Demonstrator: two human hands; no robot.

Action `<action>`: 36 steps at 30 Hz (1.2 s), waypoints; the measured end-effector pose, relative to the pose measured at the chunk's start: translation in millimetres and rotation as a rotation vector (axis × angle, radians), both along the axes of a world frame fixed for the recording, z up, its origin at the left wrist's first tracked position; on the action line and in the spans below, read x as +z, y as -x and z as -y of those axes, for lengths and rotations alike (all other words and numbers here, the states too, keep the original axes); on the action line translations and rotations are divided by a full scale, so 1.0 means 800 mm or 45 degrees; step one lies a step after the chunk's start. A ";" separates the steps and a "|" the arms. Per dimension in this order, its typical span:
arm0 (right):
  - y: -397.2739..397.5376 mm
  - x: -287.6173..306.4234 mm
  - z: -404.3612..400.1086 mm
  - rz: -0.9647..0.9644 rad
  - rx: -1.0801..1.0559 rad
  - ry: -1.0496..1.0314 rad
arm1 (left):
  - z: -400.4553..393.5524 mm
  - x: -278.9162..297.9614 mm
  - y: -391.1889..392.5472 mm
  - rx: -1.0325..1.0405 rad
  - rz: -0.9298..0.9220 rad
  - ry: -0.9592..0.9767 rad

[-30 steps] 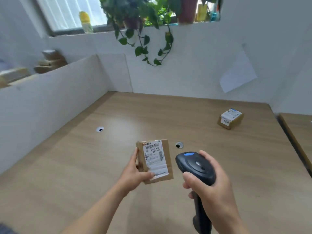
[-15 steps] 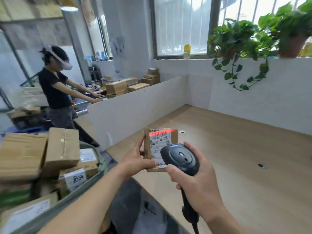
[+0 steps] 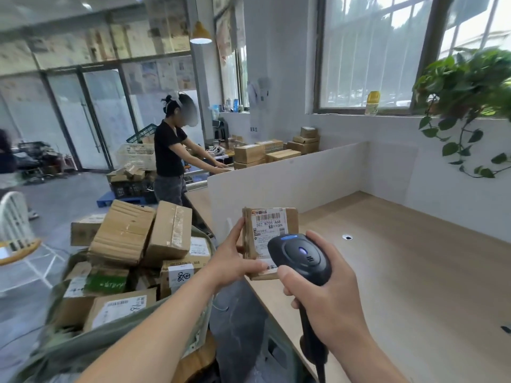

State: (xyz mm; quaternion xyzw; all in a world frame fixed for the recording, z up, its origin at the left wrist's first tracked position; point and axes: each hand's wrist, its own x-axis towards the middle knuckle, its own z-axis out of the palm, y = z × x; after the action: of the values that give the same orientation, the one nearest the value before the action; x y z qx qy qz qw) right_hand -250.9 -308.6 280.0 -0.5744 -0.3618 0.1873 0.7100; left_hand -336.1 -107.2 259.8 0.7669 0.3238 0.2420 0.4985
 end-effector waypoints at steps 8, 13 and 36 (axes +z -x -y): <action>-0.030 -0.003 0.007 -0.010 0.143 0.005 | 0.004 0.000 0.008 0.117 -0.040 -0.020; -0.026 -0.009 -0.008 -0.059 0.268 0.037 | 0.001 -0.019 0.040 0.244 -0.045 0.093; 0.123 -0.064 -0.224 -0.088 0.609 0.206 | -0.159 -0.148 0.304 1.277 0.557 0.773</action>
State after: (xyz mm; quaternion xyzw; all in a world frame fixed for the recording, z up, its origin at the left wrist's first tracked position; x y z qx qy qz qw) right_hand -349.0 -129.0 228.4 -0.5206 -0.4469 0.3977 0.6092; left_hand -579.0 19.6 141.3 0.2784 0.5890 0.4951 0.5749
